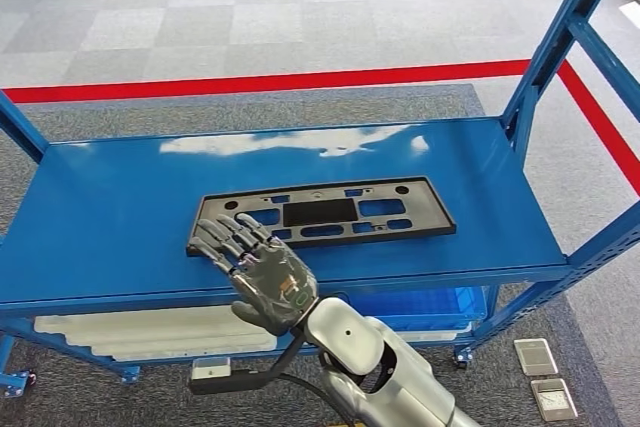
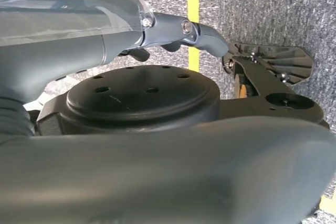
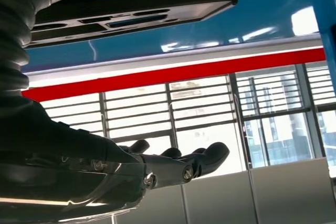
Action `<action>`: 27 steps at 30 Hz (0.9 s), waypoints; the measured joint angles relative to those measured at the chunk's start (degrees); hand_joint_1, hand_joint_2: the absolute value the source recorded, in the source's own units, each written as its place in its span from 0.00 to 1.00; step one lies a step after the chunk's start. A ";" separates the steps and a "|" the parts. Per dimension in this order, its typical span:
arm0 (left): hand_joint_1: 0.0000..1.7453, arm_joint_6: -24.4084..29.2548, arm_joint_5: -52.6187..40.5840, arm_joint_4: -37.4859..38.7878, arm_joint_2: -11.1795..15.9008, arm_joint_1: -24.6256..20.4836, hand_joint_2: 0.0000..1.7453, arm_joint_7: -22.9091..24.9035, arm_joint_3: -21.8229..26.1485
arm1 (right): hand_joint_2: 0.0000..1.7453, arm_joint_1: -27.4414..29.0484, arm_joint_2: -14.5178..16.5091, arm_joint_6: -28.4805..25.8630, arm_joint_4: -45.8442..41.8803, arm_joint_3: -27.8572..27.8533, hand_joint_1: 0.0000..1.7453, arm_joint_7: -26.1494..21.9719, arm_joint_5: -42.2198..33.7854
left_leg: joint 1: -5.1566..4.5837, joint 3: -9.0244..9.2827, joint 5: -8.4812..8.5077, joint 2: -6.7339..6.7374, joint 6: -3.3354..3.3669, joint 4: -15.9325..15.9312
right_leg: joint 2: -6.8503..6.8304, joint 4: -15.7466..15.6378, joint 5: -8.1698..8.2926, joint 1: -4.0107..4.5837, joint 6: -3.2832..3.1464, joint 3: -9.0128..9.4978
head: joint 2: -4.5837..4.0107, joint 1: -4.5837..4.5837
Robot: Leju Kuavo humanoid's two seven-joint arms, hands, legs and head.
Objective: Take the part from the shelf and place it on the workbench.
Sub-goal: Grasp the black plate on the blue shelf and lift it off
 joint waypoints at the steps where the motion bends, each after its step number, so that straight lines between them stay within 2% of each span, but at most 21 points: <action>1: 0.00 -0.01 -0.04 0.00 0.00 0.00 0.00 -0.10 0.00 | 1.00 -0.07 0.01 -0.10 0.45 0.01 0.00 0.20 0.35 | 0.00 0.00 0.00 0.00 0.00 0.00 | 0.00 0.00 0.00 0.00 0.00 0.00 | 0.00 0.00; 9: 0.00 -0.17 -0.74 0.00 0.01 0.02 0.00 -0.60 -0.11 | 1.00 -0.89 0.00 -1.13 5.12 -0.61 0.00 2.56 4.14 | 0.00 0.02 0.00 0.00 0.00 0.00 | 0.00 0.00 0.00 0.00 0.00 0.00 | -0.01 0.00; 27: 0.00 -0.50 -2.21 0.00 0.29 0.19 0.00 -1.03 -0.27 | 1.00 -0.48 0.09 -3.15 13.63 -9.68 0.00 4.47 11.47 | 0.00 0.06 0.00 0.00 0.00 0.01 | -0.01 0.00 0.00 0.00 0.00 0.02 | 0.01 0.00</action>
